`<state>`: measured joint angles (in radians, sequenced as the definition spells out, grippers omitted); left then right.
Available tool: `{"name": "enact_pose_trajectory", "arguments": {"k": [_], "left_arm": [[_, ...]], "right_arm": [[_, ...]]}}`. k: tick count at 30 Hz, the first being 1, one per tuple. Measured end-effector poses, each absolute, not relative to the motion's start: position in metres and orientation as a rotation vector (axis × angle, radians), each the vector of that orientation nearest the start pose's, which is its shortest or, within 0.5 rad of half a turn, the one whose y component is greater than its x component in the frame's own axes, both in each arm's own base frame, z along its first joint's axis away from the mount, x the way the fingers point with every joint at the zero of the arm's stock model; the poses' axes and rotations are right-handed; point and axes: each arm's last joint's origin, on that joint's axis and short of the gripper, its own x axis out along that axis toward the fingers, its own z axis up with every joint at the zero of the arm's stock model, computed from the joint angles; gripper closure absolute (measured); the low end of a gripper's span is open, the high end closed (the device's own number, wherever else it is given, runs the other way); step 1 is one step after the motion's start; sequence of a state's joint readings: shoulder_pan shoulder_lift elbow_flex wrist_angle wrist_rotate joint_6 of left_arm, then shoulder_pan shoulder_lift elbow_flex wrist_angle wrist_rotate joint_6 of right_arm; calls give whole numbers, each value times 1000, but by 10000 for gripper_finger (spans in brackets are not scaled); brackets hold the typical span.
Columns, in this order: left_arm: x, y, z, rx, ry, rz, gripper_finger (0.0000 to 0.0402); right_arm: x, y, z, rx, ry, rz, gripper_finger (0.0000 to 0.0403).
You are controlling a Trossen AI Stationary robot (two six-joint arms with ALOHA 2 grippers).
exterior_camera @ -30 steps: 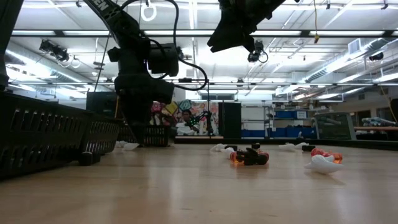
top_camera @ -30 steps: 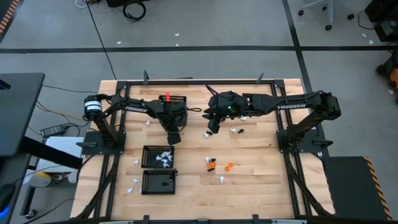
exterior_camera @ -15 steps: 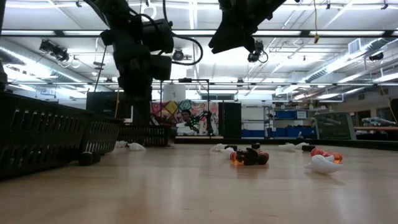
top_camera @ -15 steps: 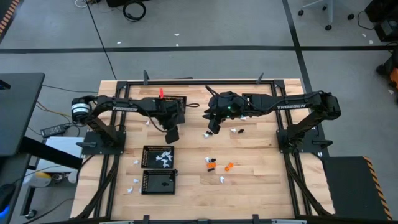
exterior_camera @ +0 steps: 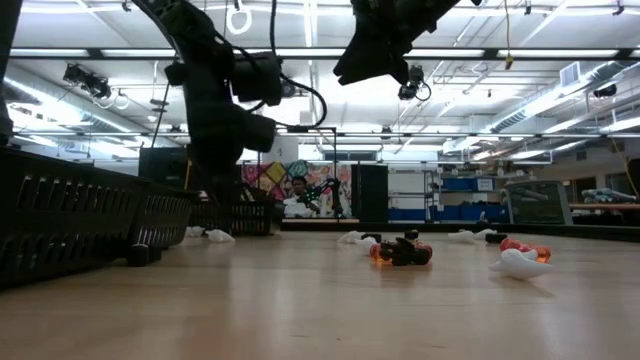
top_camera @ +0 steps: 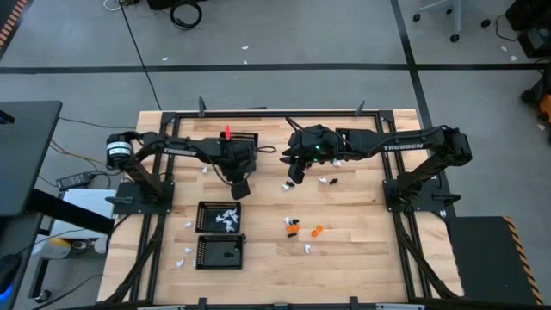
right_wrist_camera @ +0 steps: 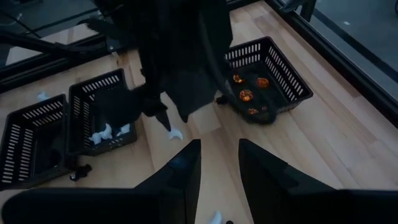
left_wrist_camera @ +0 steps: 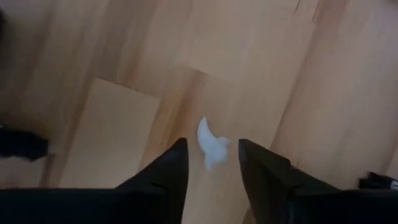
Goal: Sort Halloween decoration
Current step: Put the white toy into the middle black bin
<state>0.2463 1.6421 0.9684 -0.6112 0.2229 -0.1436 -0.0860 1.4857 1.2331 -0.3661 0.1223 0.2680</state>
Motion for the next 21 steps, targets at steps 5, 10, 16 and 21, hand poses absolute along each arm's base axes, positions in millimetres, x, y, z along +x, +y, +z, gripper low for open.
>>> {"name": "enact_pose_trajectory", "arguments": {"k": [5,10,16,21], "left_arm": [[291,63,158,-405,1290,135,236],[295,52,151,-334,1315,146,235],[299,43,141,-282,1350,160,236],[300,41,133,-265,1396,150,268]], "right_arm": [[327,-32,308,246,582,-282,290],[328,-32,309,249,574,-282,290],[328,-32,309,249,574,-282,290],[328,-32,309,250,574,-282,290]]}}
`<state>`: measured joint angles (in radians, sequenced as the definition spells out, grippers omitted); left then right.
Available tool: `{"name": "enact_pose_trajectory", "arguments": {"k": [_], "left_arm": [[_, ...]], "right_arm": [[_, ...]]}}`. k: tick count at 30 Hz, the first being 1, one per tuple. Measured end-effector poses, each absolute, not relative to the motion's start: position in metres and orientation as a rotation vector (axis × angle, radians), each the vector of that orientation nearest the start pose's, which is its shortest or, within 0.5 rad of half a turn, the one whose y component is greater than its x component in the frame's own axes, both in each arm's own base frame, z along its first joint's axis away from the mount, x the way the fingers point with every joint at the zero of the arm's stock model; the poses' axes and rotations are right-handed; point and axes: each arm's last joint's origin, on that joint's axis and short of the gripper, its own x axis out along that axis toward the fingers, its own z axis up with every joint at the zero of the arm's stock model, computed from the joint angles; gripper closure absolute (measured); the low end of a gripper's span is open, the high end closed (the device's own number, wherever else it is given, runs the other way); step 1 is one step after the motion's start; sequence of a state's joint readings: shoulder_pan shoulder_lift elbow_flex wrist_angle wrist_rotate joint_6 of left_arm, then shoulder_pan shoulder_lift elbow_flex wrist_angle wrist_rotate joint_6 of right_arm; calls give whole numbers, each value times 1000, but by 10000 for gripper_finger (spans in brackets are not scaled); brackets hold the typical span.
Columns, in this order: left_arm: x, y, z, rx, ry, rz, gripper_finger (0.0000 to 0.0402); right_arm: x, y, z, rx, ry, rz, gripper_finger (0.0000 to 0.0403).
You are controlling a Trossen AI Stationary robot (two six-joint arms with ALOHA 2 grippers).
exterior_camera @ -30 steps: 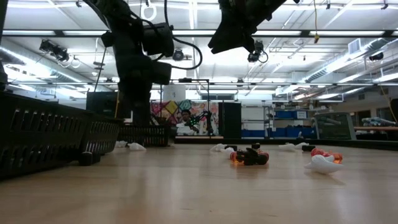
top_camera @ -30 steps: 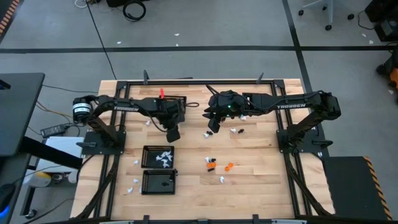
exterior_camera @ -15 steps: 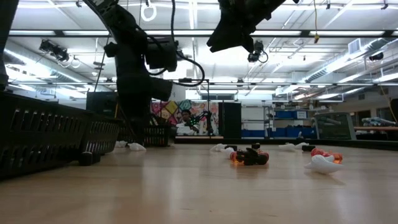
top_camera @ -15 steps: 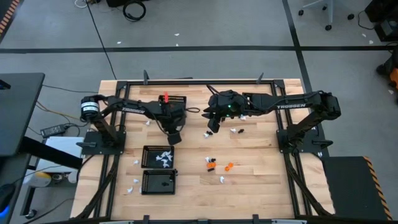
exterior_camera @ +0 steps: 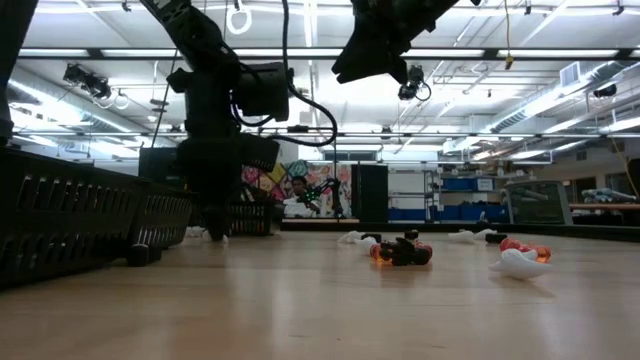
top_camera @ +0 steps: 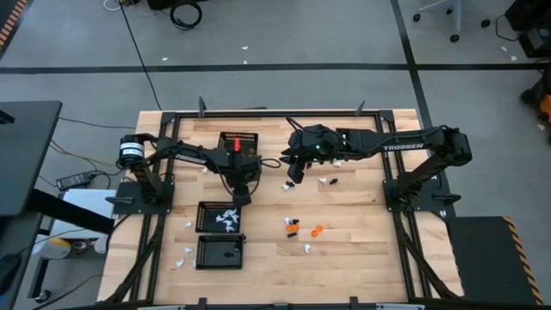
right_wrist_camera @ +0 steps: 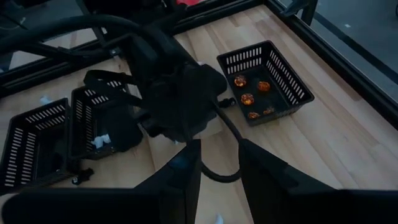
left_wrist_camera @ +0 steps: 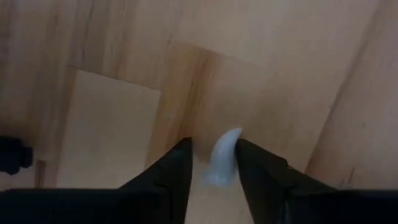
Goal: Sort Halloween decoration
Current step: Put the white toy into the middle black bin
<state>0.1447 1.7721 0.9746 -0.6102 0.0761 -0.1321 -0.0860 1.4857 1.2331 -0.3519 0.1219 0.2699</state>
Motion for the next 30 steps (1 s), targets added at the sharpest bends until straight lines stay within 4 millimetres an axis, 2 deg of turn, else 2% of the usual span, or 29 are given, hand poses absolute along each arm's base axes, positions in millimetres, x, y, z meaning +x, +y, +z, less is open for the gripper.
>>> {"name": "enact_pose_trajectory", "arguments": {"k": [8,10,15,23,30], "left_arm": [[300,39,133,-203,1397,86,379],[300,40,132,-219,1392,74,394],[299,46,134,-289,1378,61,399],[291,58,156,-351,1298,76,400],[291,60,158,-383,1281,57,401]], "right_arm": [[328,-32,309,250,575,-279,290],[328,-32,309,251,575,-278,290],[327,-32,308,251,579,-276,290],[319,-32,312,267,606,-283,290],[318,-31,311,267,616,-283,290]]}}
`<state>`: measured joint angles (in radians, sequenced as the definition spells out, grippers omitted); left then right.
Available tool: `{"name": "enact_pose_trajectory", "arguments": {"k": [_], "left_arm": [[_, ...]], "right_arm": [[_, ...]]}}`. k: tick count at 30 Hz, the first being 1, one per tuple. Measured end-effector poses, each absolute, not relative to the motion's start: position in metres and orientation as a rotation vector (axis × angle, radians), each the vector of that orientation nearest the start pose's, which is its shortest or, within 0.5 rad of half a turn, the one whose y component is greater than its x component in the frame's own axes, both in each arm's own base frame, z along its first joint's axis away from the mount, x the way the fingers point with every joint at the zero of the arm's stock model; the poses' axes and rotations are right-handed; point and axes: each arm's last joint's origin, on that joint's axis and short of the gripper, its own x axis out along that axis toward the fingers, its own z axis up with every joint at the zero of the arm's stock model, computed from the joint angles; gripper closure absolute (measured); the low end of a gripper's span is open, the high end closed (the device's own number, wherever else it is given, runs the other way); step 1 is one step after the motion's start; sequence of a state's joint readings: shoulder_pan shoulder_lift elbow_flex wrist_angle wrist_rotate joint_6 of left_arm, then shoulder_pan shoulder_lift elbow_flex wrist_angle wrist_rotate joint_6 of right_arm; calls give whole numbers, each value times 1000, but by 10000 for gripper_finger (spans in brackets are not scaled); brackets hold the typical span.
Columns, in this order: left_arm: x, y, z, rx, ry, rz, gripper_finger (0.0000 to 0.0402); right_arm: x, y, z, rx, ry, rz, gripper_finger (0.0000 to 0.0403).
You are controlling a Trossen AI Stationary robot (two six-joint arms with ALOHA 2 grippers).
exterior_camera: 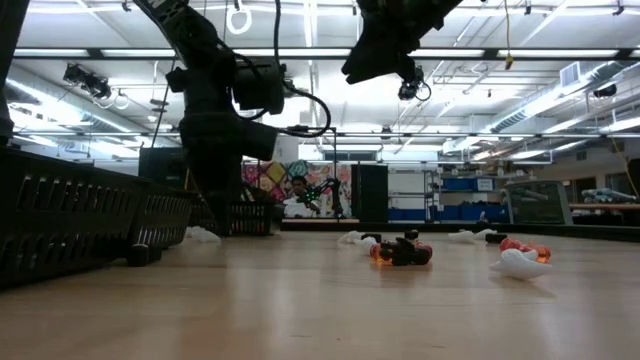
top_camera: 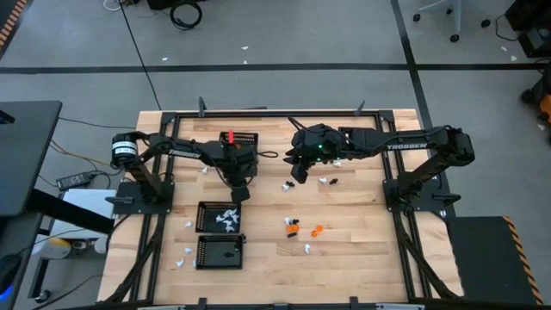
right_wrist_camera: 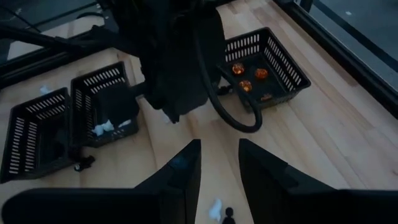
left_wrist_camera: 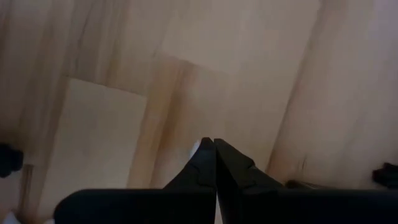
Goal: Sort Halloween decoration
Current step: Put the white toy into the middle black bin, then put the orange pumpkin toy into the top black bin
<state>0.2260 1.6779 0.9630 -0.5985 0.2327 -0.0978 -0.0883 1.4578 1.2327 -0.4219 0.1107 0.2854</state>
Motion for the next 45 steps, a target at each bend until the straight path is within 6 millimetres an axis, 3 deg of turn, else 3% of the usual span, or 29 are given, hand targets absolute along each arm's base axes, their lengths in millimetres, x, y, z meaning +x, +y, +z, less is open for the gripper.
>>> {"name": "enact_pose_trajectory", "arguments": {"k": [6,10,15,19,26,31,35,43,45], "left_arm": [[284,54,179,-395,1236,30,401],[278,41,210,-306,1112,-16,401],[264,19,243,-200,876,-99,401],[244,4,239,-248,783,-65,401],[216,-17,241,-354,669,56,401],[202,-29,253,-369,609,82,401],[195,-35,256,-367,610,101,401],[190,-35,252,-348,657,125,401],[190,-34,251,-353,666,130,399]], "right_arm": [[311,-12,304,273,752,-150,290],[307,14,279,240,817,-26,290],[306,43,242,195,680,69,289],[296,54,213,233,632,74,270],[280,77,163,271,724,64,204],[260,107,149,240,729,24,193],[241,125,141,228,637,-28,197],[210,118,108,347,690,-137,176],[209,117,108,345,658,-139,167]]}}
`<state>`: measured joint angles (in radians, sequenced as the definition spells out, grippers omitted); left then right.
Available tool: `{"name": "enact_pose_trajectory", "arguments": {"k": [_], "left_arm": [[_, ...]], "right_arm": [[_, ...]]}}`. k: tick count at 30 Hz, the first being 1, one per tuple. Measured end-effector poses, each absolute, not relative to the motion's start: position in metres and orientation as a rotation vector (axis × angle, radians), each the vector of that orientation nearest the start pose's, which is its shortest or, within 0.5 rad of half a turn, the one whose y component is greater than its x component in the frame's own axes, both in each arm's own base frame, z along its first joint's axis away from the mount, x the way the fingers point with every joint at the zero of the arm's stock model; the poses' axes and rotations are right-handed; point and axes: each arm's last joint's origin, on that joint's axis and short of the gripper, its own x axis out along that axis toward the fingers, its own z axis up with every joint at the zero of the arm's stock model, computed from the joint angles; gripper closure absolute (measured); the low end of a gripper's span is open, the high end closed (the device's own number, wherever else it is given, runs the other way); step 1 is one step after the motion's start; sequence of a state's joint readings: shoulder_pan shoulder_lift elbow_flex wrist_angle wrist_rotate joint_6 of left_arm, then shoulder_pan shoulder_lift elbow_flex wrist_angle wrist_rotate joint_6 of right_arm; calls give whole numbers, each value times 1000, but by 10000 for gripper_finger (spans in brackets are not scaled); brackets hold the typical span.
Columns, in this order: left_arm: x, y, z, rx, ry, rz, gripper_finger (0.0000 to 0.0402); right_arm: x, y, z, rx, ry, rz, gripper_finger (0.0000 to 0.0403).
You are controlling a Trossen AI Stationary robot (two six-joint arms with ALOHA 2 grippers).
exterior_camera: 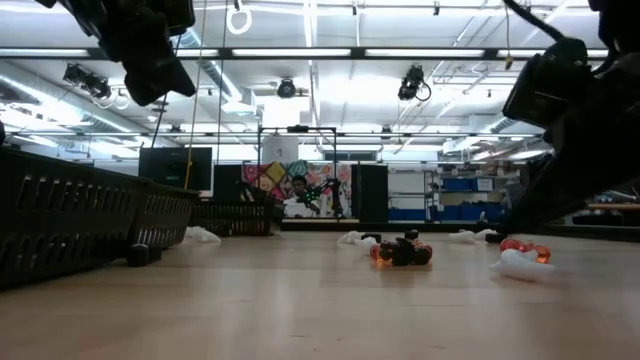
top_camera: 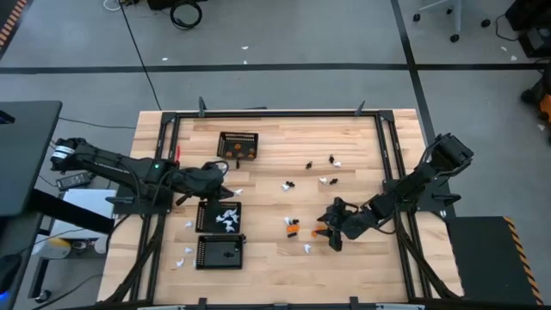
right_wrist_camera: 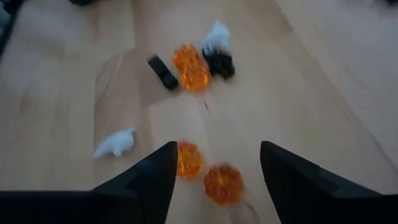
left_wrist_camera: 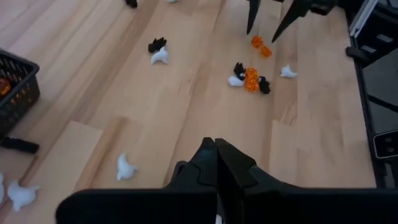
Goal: Sort Halloween decoration
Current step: Put the orange pumpkin toy into the top black bin
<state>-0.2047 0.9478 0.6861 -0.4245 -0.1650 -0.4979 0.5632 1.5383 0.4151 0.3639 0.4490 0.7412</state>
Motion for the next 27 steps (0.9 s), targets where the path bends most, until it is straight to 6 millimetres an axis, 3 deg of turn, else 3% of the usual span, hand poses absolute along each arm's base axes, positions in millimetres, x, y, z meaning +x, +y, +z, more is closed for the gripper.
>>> {"name": "enact_pose_trajectory", "arguments": {"k": [12,27], "left_arm": [[188,-34,249,-396,690,155,394],[187,-34,251,-415,679,158,393]], "right_arm": [[212,126,91,259,624,-109,149],[211,147,40,189,420,-231,166]]}}
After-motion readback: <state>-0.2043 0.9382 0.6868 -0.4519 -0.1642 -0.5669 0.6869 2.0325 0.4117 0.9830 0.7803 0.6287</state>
